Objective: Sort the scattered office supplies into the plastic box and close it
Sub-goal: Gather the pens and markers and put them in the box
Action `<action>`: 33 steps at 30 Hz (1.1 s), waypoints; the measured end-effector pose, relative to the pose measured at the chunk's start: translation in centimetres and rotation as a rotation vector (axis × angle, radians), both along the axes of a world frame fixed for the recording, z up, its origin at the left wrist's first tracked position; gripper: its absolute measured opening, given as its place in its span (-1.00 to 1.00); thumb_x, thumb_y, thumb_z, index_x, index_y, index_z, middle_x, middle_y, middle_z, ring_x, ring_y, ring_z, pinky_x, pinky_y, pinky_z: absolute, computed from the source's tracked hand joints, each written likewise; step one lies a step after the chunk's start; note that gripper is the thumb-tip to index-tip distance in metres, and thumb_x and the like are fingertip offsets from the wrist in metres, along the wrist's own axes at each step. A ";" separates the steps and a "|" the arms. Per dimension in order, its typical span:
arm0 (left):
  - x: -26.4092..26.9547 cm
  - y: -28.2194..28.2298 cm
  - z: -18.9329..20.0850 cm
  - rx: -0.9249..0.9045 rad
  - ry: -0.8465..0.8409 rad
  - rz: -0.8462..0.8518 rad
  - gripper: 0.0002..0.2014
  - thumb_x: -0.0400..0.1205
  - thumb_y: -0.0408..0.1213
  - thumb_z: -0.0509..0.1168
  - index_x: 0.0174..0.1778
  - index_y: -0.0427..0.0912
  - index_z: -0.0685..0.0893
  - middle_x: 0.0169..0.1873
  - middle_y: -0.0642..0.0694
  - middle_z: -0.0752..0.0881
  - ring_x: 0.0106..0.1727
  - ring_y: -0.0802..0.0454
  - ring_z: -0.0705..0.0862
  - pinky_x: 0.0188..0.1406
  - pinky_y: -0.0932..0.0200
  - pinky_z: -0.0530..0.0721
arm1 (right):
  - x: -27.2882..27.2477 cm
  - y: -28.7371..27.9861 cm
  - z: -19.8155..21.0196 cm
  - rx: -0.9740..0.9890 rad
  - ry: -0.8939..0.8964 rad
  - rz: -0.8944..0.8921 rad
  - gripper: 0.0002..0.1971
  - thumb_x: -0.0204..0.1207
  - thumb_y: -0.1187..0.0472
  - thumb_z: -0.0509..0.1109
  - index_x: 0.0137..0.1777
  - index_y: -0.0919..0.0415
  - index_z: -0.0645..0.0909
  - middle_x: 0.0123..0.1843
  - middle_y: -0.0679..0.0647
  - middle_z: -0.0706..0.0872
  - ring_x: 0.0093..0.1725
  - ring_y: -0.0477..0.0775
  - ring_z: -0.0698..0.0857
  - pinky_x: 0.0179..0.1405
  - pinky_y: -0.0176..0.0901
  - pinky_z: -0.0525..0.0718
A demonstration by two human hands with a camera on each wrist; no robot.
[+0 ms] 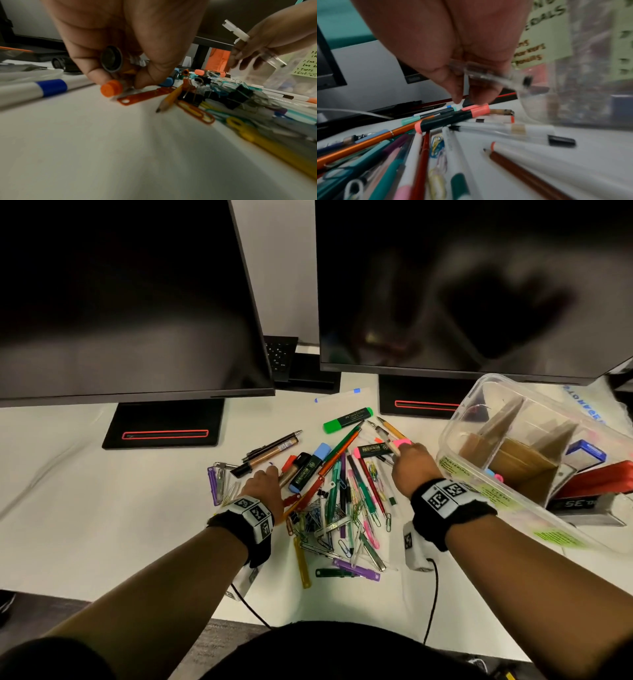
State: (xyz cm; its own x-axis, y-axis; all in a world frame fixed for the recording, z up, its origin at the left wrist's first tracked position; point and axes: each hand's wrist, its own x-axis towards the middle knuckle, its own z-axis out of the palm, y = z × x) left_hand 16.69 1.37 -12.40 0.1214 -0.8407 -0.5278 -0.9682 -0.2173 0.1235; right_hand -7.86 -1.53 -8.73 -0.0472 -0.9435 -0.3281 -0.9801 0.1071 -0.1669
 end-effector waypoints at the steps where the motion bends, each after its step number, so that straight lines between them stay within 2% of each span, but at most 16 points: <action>1: 0.0 -0.2 0.1 0.003 0.003 0.013 -0.48 0.56 -0.21 0.34 0.40 -0.20 0.32 0.29 -0.25 0.51 0.28 -0.19 0.59 0.25 0.00 0.58 | 0.2 -0.7 0.1 0.001 -0.007 -0.001 -0.66 0.56 0.40 0.12 0.32 0.37 0.46 0.34 0.29 0.49 0.26 0.32 0.54 0.30 0.05 0.53; 4: 0.2 -0.9 0.4 0.024 0.022 0.067 -0.55 0.61 -0.30 0.21 0.43 -0.24 0.33 0.38 -0.29 0.43 0.37 -0.23 0.55 0.32 -0.03 0.56 | 0.7 -2.3 0.1 0.029 0.047 0.070 -0.50 0.46 0.38 0.22 0.43 0.25 0.35 0.40 0.20 0.36 0.32 0.29 0.44 0.31 0.16 0.58; 7: 0.6 -1.7 0.6 0.030 0.079 0.125 -0.56 0.59 -0.35 0.20 0.41 -0.25 0.38 0.37 -0.27 0.47 0.33 -0.24 0.58 0.26 -0.04 0.63 | 0.7 -3.5 -0.6 0.119 0.140 0.177 -0.40 0.41 0.28 0.32 0.47 0.18 0.27 0.41 0.13 0.40 0.34 0.25 0.38 0.30 0.13 0.58; 10: 0.9 -2.4 0.9 -0.028 0.143 0.144 -0.61 0.55 -0.41 0.17 0.33 -0.27 0.46 0.26 -0.25 0.59 0.22 -0.22 0.66 0.06 0.06 0.66 | 0.4 -3.8 -1.5 0.183 0.201 0.175 -0.49 0.45 0.19 0.33 0.40 0.16 0.33 0.35 0.10 0.48 0.35 0.20 0.37 0.29 0.08 0.58; 12: 0.6 -2.9 1.3 -0.075 0.161 0.132 -0.68 0.57 -0.42 0.14 0.26 -0.27 0.50 0.17 -0.24 0.64 0.14 -0.21 0.67 -0.08 0.12 0.58 | 0.2 -3.7 -2.1 0.141 0.195 0.156 -0.60 0.51 0.14 0.28 0.33 0.19 0.39 0.29 0.11 0.54 0.31 0.18 0.41 0.23 0.04 0.57; 15: -0.4 -3.9 1.7 -0.146 0.187 0.080 -0.79 0.64 -0.31 0.16 0.17 -0.26 0.52 0.13 -0.24 0.67 0.13 -0.21 0.66 -0.01 0.06 0.57 | -0.1 -3.4 -2.3 0.083 0.183 0.128 -0.67 0.51 0.15 0.27 0.25 0.22 0.45 0.18 0.14 0.62 0.24 0.18 0.45 0.15 0.00 0.61; 18: -1.7 -4.9 1.7 -0.135 0.175 -0.020 -0.71 0.64 -0.14 0.24 0.21 -0.22 0.51 0.17 -0.21 0.66 0.19 -0.18 0.65 0.17 -0.01 0.62 | -0.3 -3.4 -2.2 0.086 0.184 0.110 -0.69 0.48 0.15 0.28 0.20 0.23 0.48 0.11 0.15 0.65 0.19 0.17 0.47 0.15 0.02 0.64; 22: -2.5 -5.3 1.1 -0.067 0.107 -0.104 -0.58 0.61 -0.13 0.28 0.35 -0.23 0.47 0.25 -0.24 0.64 0.25 -0.16 0.65 0.20 0.03 0.63 | -0.1 -3.2 -2.3 0.099 0.169 0.091 -0.71 0.48 0.17 0.29 0.18 0.24 0.49 0.08 0.17 0.65 0.18 0.17 0.47 0.16 0.03 0.64; 26: -2.8 -5.5 1.2 -0.054 0.104 -0.099 -0.68 0.62 -0.19 0.27 0.24 -0.26 0.53 0.20 -0.25 0.67 0.23 -0.18 0.65 0.14 0.05 0.59 | -0.3 -3.2 -2.3 0.098 0.166 0.101 -0.70 0.50 0.18 0.28 0.20 0.25 0.48 0.11 0.18 0.64 0.20 0.18 0.48 0.17 -0.02 0.60; 29: -3.1 -5.2 1.6 -0.052 0.097 -0.103 -0.69 0.64 -0.16 0.25 0.22 -0.26 0.53 0.18 -0.25 0.68 0.21 -0.18 0.65 0.09 0.08 0.57 | -0.4 -2.8 -2.4 0.099 0.178 0.095 -0.67 0.56 0.08 0.24 0.22 0.27 0.50 0.16 0.22 0.66 0.20 0.20 0.53 0.10 -0.03 0.60; 31: -3.1 -4.9 1.6 -0.040 0.081 -0.117 -0.69 0.63 -0.15 0.26 0.19 -0.26 0.53 0.14 -0.24 0.69 0.16 -0.18 0.67 -0.02 0.10 0.56 | -0.5 -2.5 -2.3 0.110 0.165 0.074 -0.64 0.58 0.02 0.24 0.23 0.27 0.50 0.17 0.24 0.65 0.22 0.22 0.55 0.11 -0.03 0.61; 33: -2.8 -4.7 1.4 -0.005 0.064 -0.122 -0.70 0.59 -0.15 0.28 0.15 -0.25 0.54 0.10 -0.22 0.70 0.11 -0.17 0.68 -0.12 0.14 0.53 | -0.6 -2.3 -2.1 0.105 0.150 0.062 -0.67 0.57 0.07 0.26 0.22 0.26 0.51 0.17 0.23 0.65 0.22 0.21 0.57 0.11 -0.03 0.63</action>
